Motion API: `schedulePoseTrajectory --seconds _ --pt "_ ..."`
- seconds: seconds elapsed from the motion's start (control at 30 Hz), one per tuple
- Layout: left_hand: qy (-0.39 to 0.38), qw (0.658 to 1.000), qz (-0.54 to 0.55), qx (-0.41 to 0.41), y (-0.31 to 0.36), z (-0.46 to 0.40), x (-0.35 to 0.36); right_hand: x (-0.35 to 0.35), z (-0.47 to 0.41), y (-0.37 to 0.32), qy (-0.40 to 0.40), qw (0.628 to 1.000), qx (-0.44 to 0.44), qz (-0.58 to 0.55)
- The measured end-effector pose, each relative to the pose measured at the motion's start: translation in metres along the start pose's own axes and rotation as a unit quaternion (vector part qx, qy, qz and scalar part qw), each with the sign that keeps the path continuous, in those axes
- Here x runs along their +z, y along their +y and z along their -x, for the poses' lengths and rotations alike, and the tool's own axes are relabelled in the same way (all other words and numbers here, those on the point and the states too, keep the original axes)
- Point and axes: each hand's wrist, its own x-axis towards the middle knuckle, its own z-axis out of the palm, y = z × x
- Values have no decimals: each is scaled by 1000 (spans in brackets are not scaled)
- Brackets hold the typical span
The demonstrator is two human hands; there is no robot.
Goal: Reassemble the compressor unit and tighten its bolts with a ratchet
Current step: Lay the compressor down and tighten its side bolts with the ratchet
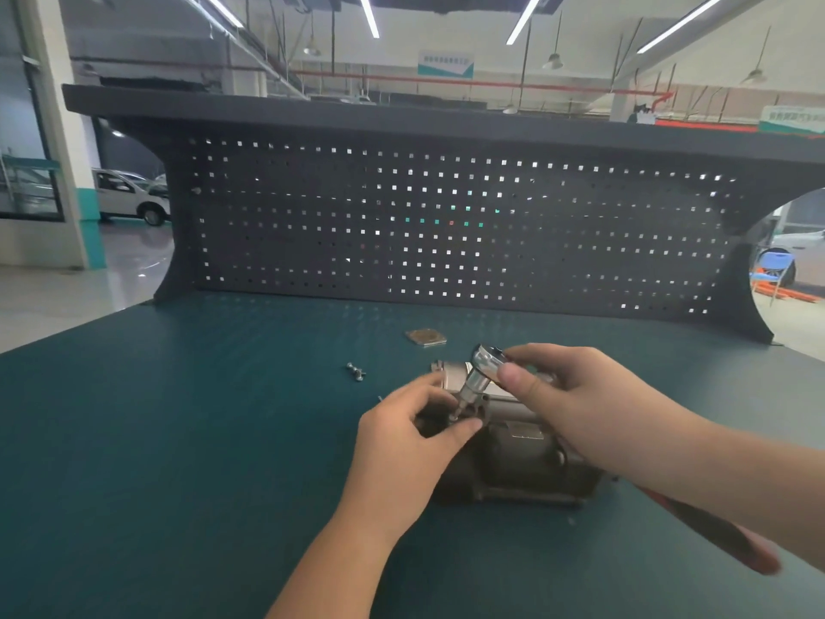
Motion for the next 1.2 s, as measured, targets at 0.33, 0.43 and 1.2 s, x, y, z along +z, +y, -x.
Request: schedulePoseTrajectory --seconds 0.33,0.43,1.2 --pt "3 999 35 -30 0 -3 1 7 -3 7 -3 998 31 -47" --pt "2 999 31 -32 1 -2 1 8 -6 6 0 997 48 -53" --pt "162 987 -1 3 25 13 31 29 9 -26 -13 997 67 -20"
